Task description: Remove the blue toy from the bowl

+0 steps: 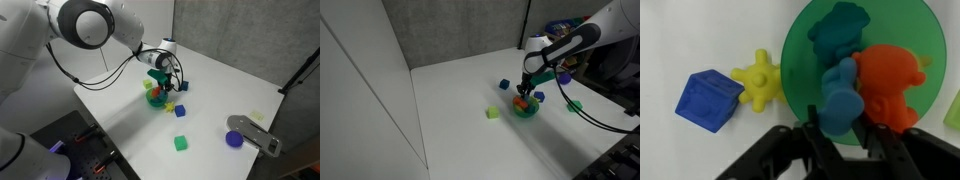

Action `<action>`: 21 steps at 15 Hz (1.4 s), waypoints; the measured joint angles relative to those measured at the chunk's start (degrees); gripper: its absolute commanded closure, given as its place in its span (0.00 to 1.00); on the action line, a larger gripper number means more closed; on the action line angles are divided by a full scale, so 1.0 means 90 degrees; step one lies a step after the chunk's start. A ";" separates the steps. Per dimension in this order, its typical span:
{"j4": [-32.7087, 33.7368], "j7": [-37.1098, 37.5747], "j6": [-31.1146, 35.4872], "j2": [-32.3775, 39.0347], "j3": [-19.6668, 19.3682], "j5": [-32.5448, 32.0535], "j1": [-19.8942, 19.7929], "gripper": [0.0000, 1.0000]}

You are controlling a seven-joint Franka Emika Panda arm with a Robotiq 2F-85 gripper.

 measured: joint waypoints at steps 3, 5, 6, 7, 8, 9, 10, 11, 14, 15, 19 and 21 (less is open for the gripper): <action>0.0028 0.0000 0.0002 -0.0019 0.0011 0.0000 0.0012 0.92; 0.0029 -0.0001 0.0002 -0.0098 0.0032 0.0000 0.0027 0.91; 0.0028 -0.0001 0.0003 -0.0160 0.0045 0.0000 0.0035 0.91; 0.0026 -0.0004 0.0003 -0.0236 0.0059 0.0000 0.0044 0.91; 0.0024 -0.0005 0.0003 -0.0322 0.0073 0.0000 0.0051 0.91; 0.0018 -0.0012 0.0003 -0.0417 0.0090 0.0000 0.0052 0.91; 0.0009 -0.0017 0.0003 -0.0521 0.0101 0.0000 0.0052 0.91; -0.0012 -0.0027 0.0003 -0.0628 0.0104 0.0000 0.0050 0.93; -0.0166 -0.0093 -0.0002 -0.0946 0.0100 0.0000 -0.0013 0.92; -0.0259 -0.0150 -0.0002 -0.1047 0.0089 0.0000 -0.0063 0.91; -0.0760 -0.0552 -0.0002 -0.1389 0.0042 0.0000 -0.0433 0.92; -0.1031 -0.0762 -0.0002 -0.1529 -0.0019 0.0000 -0.0652 0.92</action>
